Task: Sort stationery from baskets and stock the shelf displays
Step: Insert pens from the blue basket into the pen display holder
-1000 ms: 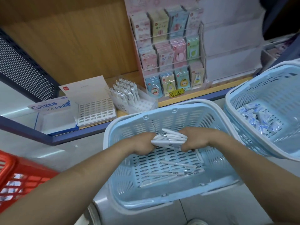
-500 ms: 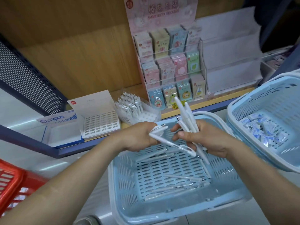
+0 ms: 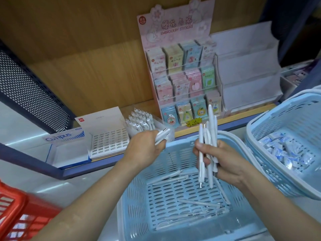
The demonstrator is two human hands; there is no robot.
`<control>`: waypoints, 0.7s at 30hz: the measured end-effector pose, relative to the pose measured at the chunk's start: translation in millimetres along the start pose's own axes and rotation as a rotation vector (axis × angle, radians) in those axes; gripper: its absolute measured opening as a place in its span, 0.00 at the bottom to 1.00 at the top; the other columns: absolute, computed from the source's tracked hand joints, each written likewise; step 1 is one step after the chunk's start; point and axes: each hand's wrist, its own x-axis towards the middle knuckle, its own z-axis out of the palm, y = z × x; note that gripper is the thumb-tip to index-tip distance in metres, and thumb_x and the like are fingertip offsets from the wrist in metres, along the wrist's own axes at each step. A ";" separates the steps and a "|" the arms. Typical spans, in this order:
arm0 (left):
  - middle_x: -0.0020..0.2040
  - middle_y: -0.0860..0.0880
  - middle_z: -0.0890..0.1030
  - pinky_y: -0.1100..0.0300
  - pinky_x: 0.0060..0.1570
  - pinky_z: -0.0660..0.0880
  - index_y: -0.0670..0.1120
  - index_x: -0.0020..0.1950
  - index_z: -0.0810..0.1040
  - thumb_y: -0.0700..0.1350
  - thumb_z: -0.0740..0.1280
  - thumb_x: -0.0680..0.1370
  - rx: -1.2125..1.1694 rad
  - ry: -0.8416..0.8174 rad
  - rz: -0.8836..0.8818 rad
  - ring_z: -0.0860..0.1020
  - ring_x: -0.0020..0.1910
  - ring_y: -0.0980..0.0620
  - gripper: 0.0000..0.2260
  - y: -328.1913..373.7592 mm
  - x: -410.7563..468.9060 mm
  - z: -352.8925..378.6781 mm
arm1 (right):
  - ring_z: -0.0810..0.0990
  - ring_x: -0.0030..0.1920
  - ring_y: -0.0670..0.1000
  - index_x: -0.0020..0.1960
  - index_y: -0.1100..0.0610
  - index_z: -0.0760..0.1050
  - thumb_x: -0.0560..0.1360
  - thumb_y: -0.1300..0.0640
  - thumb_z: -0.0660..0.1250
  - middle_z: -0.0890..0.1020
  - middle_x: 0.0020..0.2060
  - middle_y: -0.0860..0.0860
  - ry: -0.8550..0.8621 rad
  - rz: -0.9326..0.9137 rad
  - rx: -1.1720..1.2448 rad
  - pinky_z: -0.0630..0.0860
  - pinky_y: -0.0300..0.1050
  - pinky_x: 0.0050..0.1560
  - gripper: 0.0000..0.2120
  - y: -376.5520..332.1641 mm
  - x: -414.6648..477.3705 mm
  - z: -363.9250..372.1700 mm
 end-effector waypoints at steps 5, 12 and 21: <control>0.29 0.50 0.67 0.54 0.29 0.58 0.47 0.32 0.65 0.53 0.65 0.78 0.036 -0.153 -0.004 0.68 0.31 0.47 0.19 -0.4 4.2 -3.8 | 0.72 0.28 0.49 0.38 0.60 0.73 0.71 0.62 0.68 0.73 0.31 0.56 0.058 -0.074 0.071 0.72 0.39 0.25 0.05 -9.4 3.3 10.2; 0.36 0.44 0.84 0.63 0.25 0.64 0.45 0.39 0.74 0.51 0.62 0.81 -0.783 -0.319 -0.132 0.68 0.23 0.55 0.14 9.5 -8.1 -5.5 | 0.75 0.28 0.50 0.45 0.59 0.74 0.69 0.59 0.71 0.75 0.29 0.53 0.048 -0.143 0.130 0.75 0.41 0.28 0.07 -29.3 18.8 26.1; 0.34 0.44 0.78 0.55 0.37 0.78 0.46 0.35 0.75 0.56 0.60 0.82 -1.384 0.093 -0.457 0.76 0.31 0.48 0.20 32.4 42.5 -33.6 | 0.85 0.43 0.55 0.50 0.61 0.83 0.77 0.60 0.67 0.85 0.45 0.59 -0.044 -0.073 0.131 0.82 0.49 0.43 0.08 -32.2 63.1 62.4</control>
